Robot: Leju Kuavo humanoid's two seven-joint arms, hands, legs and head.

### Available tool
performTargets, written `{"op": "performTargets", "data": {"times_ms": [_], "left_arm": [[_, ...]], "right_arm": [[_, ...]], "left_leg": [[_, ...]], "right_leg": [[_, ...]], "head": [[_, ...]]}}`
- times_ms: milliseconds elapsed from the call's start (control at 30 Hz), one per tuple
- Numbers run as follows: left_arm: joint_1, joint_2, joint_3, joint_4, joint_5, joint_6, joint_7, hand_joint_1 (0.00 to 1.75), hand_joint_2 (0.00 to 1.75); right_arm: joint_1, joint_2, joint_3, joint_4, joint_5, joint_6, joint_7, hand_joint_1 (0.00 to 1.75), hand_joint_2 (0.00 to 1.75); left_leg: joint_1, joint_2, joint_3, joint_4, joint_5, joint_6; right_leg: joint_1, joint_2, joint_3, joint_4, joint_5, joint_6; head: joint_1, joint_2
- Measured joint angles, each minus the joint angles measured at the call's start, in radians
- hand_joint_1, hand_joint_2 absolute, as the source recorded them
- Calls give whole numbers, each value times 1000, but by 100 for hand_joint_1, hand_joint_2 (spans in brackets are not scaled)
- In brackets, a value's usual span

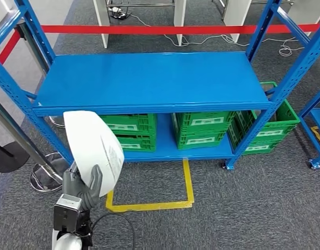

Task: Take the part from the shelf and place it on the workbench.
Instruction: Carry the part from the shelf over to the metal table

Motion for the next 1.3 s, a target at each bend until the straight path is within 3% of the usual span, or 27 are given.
{"op": "performTargets", "data": {"times_ms": [33,67,100,167,233,300,367,433,500,533,567,600,667,733,800,867,933,1033,1067,1100,1167,1200,1233,1300], "left_arm": [[1,0,0,0,0,1,0,175,175],[1,0,0,1,0,2,0,175,175],[1,0,0,1,0,2,1,175,175],[1,0,0,2,0,2,1,175,175],[1,0,1,2,0,2,1,175,175],[1,1,1,1,0,3,1,175,175],[2,1,1,2,0,3,2,175,175],[3,1,1,2,-1,4,2,175,175],[4,2,1,2,1,7,8,175,175],[5,2,1,2,9,6,14,175,175],[6,2,2,2,17,3,19,175,175],[7,3,3,2,26,-2,22,175,175],[7,4,4,2,32,-12,20,175,175],[6,6,4,2,30,-21,15,175,175],[4,8,5,2,25,-29,14,175,175],[5,9,6,1,18,-33,13,175,175],[7,10,7,1,13,-36,14,175,175],[10,12,8,1,-2,-37,18,175,175],[13,14,8,1,-9,-37,21,175,175],[16,16,8,1,-15,-36,24,175,175],[23,20,9,1,-26,-33,29,175,175],[25,22,9,1,-31,-31,30,175,175],[26,24,8,1,-36,-30,32,175,175],[29,26,8,0,-43,-27,34,175,175]], "right_arm": [[1,-2,0,0,-1,1,0,0,0],[2,-4,0,0,-1,2,0,0,0],[2,-5,0,0,-1,2,0,0,0],[2,-9,0,1,-2,2,0,0,0],[-1,-11,0,1,-2,2,0,0,0],[-2,-11,0,1,-2,2,-1,0,0],[0,-12,0,2,-2,2,0,0,0],[2,-12,0,3,-1,4,0,0,0],[2,-13,0,4,2,7,-1,0,0],[3,-13,0,4,5,9,-3,0,0],[4,-13,0,4,8,10,-5,0,0],[6,-13,1,4,11,10,-8,0,0],[10,-13,2,4,19,11,-13,0,0],[12,-13,5,4,24,14,-16,0,0],[10,-13,8,4,30,16,-18,0,0],[7,-13,10,5,34,17,-18,0,0],[6,-14,14,5,36,17,-19,0,0],[9,-14,18,5,39,16,-24,0,0],[10,-14,19,5,40,16,-26,0,0],[11,-14,21,5,41,16,-27,0,0],[12,-14,23,5,45,15,-28,0,0],[12,-16,24,5,47,15,-28,0,0],[13,-17,25,5,50,15,-28,0,0],[13,-20,26,6,54,16,-29,0,0]], "left_leg": [[-1,0,-13,1,10,0],[-1,0,-26,3,19,-2],[-1,1,-40,6,28,-3],[0,0,-64,15,42,-10],[-3,0,-80,24,54,-20],[-5,1,-87,27,67,-31],[-3,0,-92,31,69,-44],[0,-2,-107,77,9,-55],[2,-2,-134,194,-91,-62],[2,-2,-145,257,-121,-65],[2,-2,-146,299,-127,-66],[2,-2,-134,307,-112,-65],[2,5,-59,208,-57,-60],[-3,31,26,66,-30,-51],[-9,44,51,7,-34,-41],[-7,29,42,-3,-31,-26],[-3,13,33,-10,-19,-9],[-5,-10,13,-9,-3,2],[-7,-19,7,-8,1,2],[-9,-29,3,-6,4,2],[-12,-50,-3,-2,8,0],[-13,-60,-5,0,9,-2],[-14,-70,-9,4,10,-4],[-11,-89,-22,10,16,-15]], "right_leg": [[-2,0,-11,55,-21,4],[-3,0,-10,86,-18,7],[-5,0,7,82,5,9],[-10,0,92,-24,62,10],[-10,0,187,-163,68,6],[-7,2,215,-222,54,-4],[-8,0,199,-225,62,-21],[-10,-5,183,-227,79,-39],[-9,-7,166,-226,96,-48],[-8,-10,158,-225,103,-49],[-8,-13,150,-224,111,-49],[-7,-18,142,-221,117,-48],[-6,-30,130,-216,125,-46],[-2,-46,125,-210,127,-40],[2,-63,119,-205,132,-31],[2,-75,113,-201,132,-19],[1,-51,89,-157,95,-9],[-1,-9,11,29,-7,-2],[-1,-5,-4,73,-20,-2],[-1,-3,-3,80,-13,-4],[0,13,58,-21,48,-13],[-1,40,97,-93,75,-20],[-2,65,132,-154,92,-25],[-2,94,159,-205,95,-32]], "head": [[0,0],[0,0],[0,0],[0,0],[0,0],[-2,0],[-2,0],[-4,0],[-6,0],[-7,0],[-7,0],[-7,0],[-7,0],[-6,0],[-6,0],[-7,0],[-5,0],[-3,0],[-3,0],[-3,0],[-3,0],[-3,0],[-4,0],[-4,0]]}}
